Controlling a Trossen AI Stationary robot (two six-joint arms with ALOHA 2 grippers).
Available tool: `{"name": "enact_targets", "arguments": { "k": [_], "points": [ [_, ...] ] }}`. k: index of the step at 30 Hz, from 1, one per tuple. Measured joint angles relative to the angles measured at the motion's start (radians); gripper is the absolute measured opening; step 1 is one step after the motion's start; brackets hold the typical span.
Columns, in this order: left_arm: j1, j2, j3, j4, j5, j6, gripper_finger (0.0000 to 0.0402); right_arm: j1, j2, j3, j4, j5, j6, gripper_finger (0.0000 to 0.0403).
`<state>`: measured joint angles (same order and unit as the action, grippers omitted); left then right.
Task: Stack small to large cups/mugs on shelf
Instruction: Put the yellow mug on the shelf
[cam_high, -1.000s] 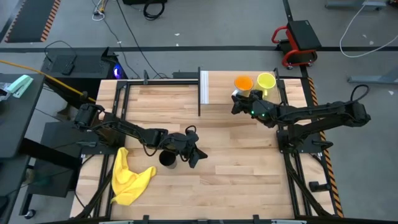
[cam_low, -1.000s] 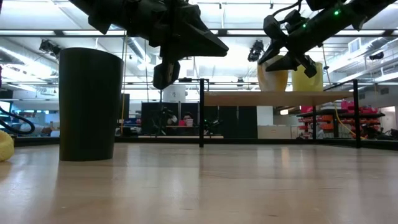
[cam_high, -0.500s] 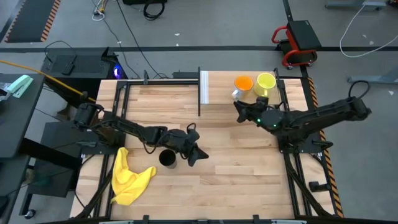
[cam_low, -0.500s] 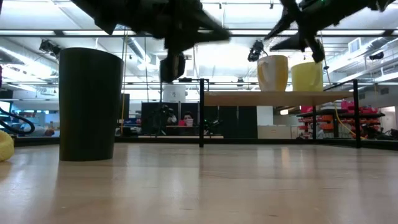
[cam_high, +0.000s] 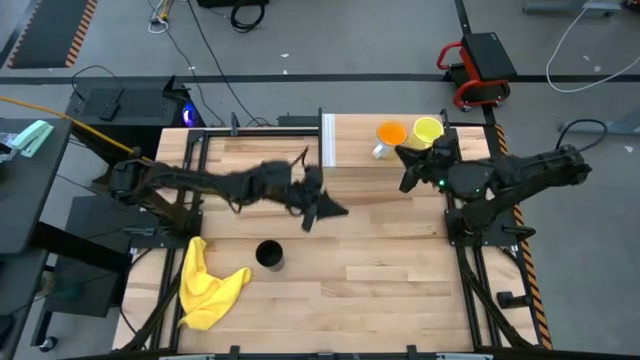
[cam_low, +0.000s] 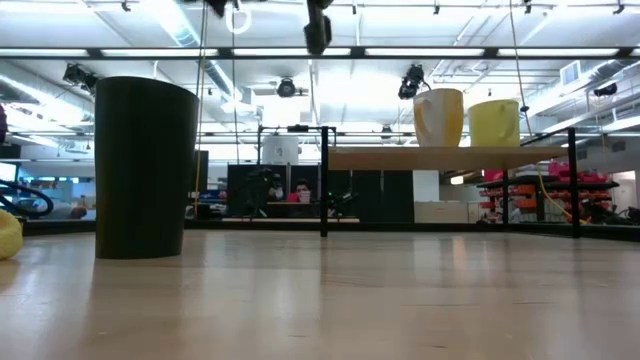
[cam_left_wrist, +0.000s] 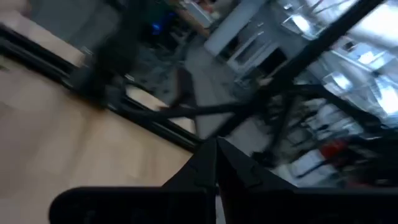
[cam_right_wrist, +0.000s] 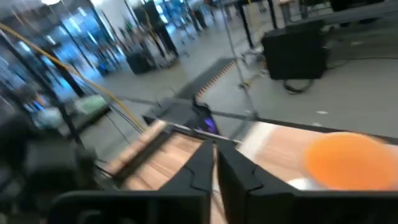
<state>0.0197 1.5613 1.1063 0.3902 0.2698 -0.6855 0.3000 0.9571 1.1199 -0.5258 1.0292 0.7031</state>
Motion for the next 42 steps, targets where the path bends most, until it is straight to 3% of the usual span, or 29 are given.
{"name": "enact_targets", "arguments": {
  "k": [7,12,16,26,36,42],
  "points": [
    [0.156,0.018,0.359,-0.505,-0.080,0.276,0.0015,-0.015,0.062,0.226,-0.433,0.002,0.056,0.0013],
    [0.258,0.064,0.513,-0.672,-0.147,0.298,0.0019,-0.054,0.070,0.287,-0.666,-0.010,0.142,0.0007],
    [0.308,0.142,0.573,-0.712,-0.149,0.288,0.0017,-0.136,0.070,0.307,-0.810,-0.090,0.243,0.0006],
    [0.350,0.384,0.744,-0.724,-0.012,0.254,0.0020,-0.403,0.071,0.297,-0.798,-0.351,0.143,0.0003],
    [0.359,0.419,0.781,-0.799,0.009,0.357,0.0014,-0.605,0.190,0.296,-0.724,-0.608,0.035,0.0001],
    [0.365,0.421,0.781,-0.858,0.004,0.383,0.0024,-0.634,0.237,0.296,-0.745,-0.627,0.029,0.0000]
  ]
}}
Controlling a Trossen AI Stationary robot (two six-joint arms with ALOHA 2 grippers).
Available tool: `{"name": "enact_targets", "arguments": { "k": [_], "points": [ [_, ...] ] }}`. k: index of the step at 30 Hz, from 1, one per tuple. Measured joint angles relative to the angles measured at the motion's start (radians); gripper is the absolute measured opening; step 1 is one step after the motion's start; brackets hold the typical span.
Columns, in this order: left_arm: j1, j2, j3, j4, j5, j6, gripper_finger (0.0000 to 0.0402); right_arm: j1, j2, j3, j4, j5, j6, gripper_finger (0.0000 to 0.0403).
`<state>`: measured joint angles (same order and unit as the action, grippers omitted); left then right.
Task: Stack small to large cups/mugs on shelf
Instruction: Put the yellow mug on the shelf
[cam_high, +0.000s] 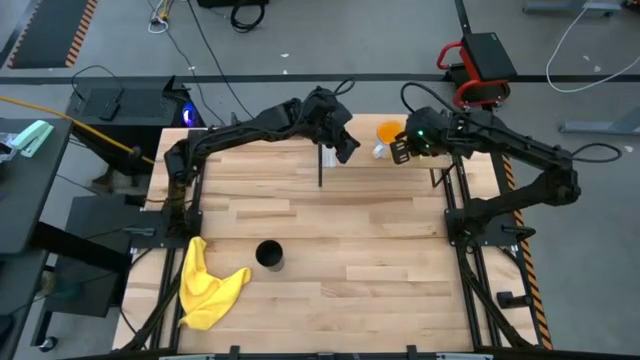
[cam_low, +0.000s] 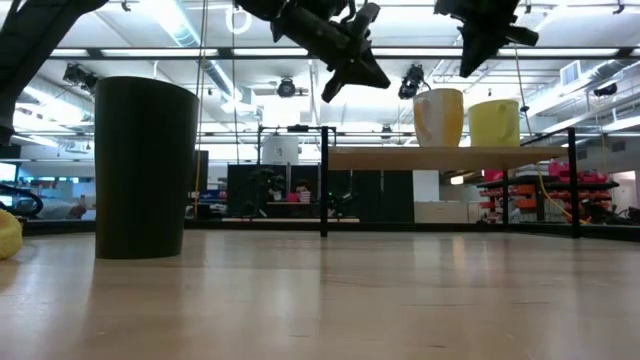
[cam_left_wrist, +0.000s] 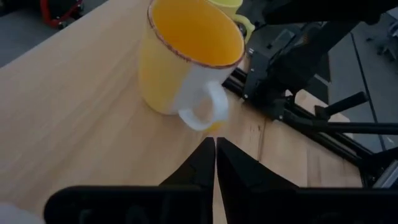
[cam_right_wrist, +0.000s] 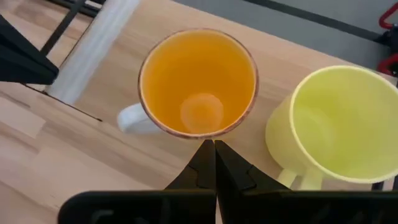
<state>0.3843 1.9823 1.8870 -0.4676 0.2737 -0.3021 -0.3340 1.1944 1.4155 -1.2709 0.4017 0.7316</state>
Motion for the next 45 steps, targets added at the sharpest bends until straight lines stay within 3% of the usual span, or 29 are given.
{"name": "enact_targets", "arguments": {
  "k": [7,23,45],
  "points": [
    [-0.003,0.000,0.000,-0.005,0.001,0.001,0.0014,0.000,-0.002,0.000,-0.104,-0.003,0.069,0.0000],
    [-0.031,0.000,0.000,-0.003,0.001,0.000,0.0011,-0.098,0.104,0.000,-0.047,-0.007,-0.002,0.0000],
    [-0.028,0.000,-0.001,-0.002,0.000,0.003,0.0020,-0.255,0.110,0.000,0.097,-0.038,-0.136,0.0000]
  ]
}}
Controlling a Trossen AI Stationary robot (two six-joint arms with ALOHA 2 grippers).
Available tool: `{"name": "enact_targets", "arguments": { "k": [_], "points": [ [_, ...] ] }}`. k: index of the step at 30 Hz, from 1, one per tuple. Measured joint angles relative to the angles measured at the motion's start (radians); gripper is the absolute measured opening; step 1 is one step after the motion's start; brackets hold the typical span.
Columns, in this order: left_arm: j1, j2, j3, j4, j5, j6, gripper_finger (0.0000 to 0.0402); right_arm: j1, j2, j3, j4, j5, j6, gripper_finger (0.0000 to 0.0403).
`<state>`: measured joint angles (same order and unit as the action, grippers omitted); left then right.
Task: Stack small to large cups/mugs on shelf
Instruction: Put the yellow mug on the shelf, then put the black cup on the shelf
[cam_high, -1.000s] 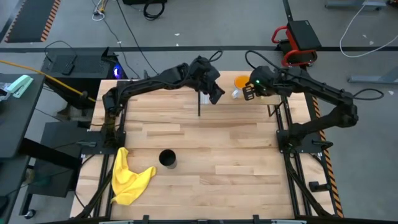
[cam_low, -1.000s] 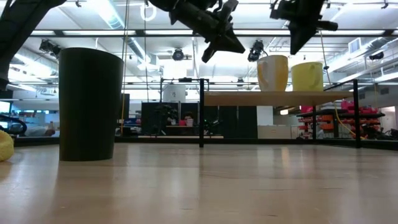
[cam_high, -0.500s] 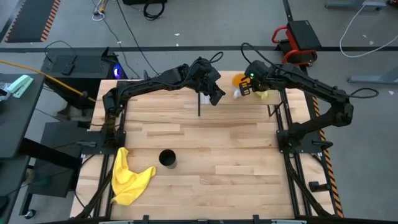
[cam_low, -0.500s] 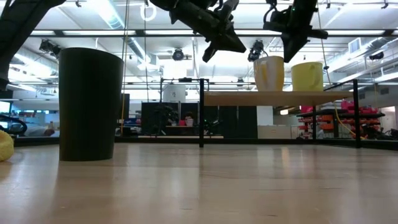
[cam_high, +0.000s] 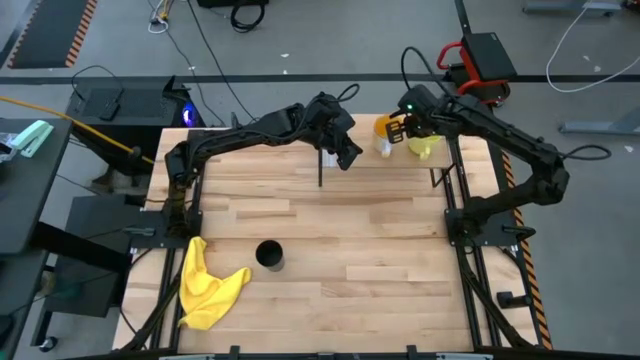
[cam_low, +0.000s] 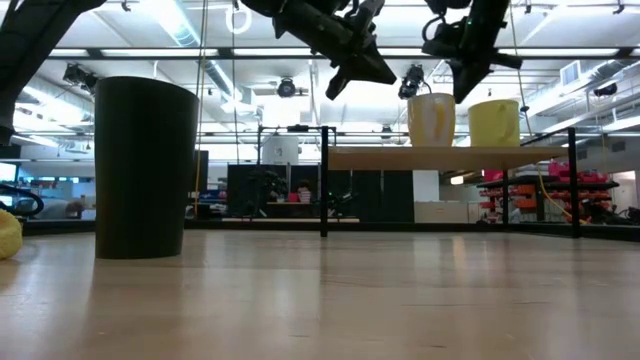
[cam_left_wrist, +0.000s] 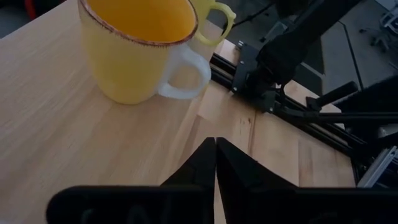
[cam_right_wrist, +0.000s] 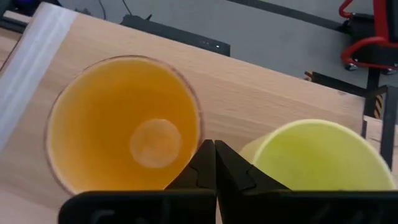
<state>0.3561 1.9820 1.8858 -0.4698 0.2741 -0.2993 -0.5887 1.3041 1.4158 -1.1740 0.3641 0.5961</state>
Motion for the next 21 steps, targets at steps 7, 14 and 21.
{"name": "enact_targets", "arguments": {
  "k": [7,14,21],
  "points": [
    [0.000,0.000,0.000,0.000,0.000,0.000,0.0019,0.000,-0.073,0.000,-0.005,0.000,0.011,0.0000],
    [0.000,0.000,0.000,-0.001,0.000,0.012,0.0013,0.097,-0.179,0.000,-0.036,0.000,0.089,0.0000],
    [0.000,-0.001,-0.001,-0.055,0.000,0.019,0.0023,0.288,-0.240,0.000,-0.152,0.000,0.250,0.0000]
  ]
}}
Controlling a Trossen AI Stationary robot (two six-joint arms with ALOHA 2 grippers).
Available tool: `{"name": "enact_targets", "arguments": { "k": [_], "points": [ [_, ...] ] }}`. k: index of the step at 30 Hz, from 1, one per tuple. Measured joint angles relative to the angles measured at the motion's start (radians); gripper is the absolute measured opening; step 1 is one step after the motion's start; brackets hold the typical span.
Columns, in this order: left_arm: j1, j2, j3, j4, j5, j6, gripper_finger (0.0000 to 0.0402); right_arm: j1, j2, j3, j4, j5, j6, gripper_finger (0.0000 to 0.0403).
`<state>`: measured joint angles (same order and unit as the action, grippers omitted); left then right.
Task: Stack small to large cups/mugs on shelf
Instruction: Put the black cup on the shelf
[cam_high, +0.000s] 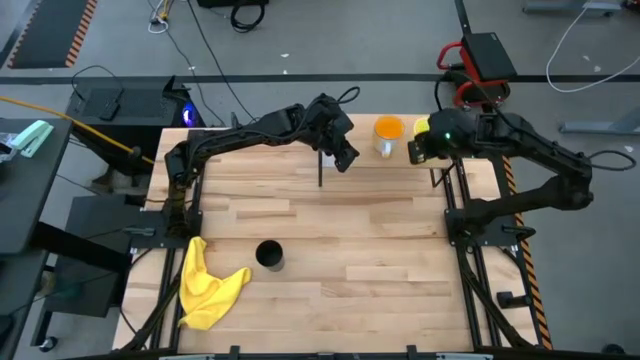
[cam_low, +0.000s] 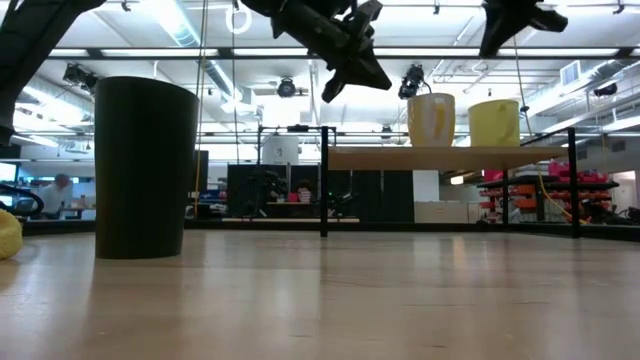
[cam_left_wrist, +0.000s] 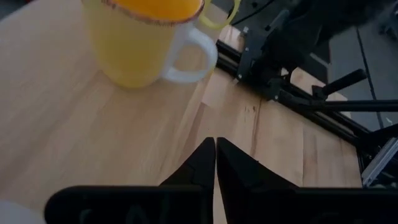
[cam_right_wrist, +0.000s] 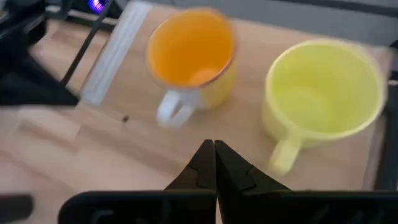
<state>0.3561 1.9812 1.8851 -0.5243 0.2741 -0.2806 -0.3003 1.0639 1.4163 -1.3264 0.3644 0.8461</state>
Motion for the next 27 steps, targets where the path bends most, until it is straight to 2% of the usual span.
{"name": "enact_targets", "arguments": {
  "k": [7,14,17,21,24,27],
  "points": [
    [-0.001,-0.020,-0.001,-0.086,0.033,0.001,0.0015,0.226,0.016,0.000,-0.002,0.023,0.071,0.0000],
    [-0.008,-0.160,0.000,-0.255,0.035,0.016,0.0012,0.430,0.006,0.000,-0.019,0.026,0.176,0.0010],
    [-0.025,-0.238,0.000,-0.364,-0.005,0.016,0.0017,0.496,0.006,0.000,-0.019,0.026,0.199,0.0016],
    [-0.066,-0.333,0.000,-0.576,-0.109,-0.016,0.0018,0.567,0.007,0.000,-0.019,0.027,0.210,0.0018],
    [-0.109,-0.394,0.000,-0.737,-0.185,-0.092,0.0013,0.614,0.008,0.000,-0.018,0.027,0.211,0.0015],
    [-0.161,-0.430,0.001,-0.889,-0.216,-0.198,0.0011,0.652,0.008,0.000,-0.018,0.027,0.225,0.0012]
  ]
}}
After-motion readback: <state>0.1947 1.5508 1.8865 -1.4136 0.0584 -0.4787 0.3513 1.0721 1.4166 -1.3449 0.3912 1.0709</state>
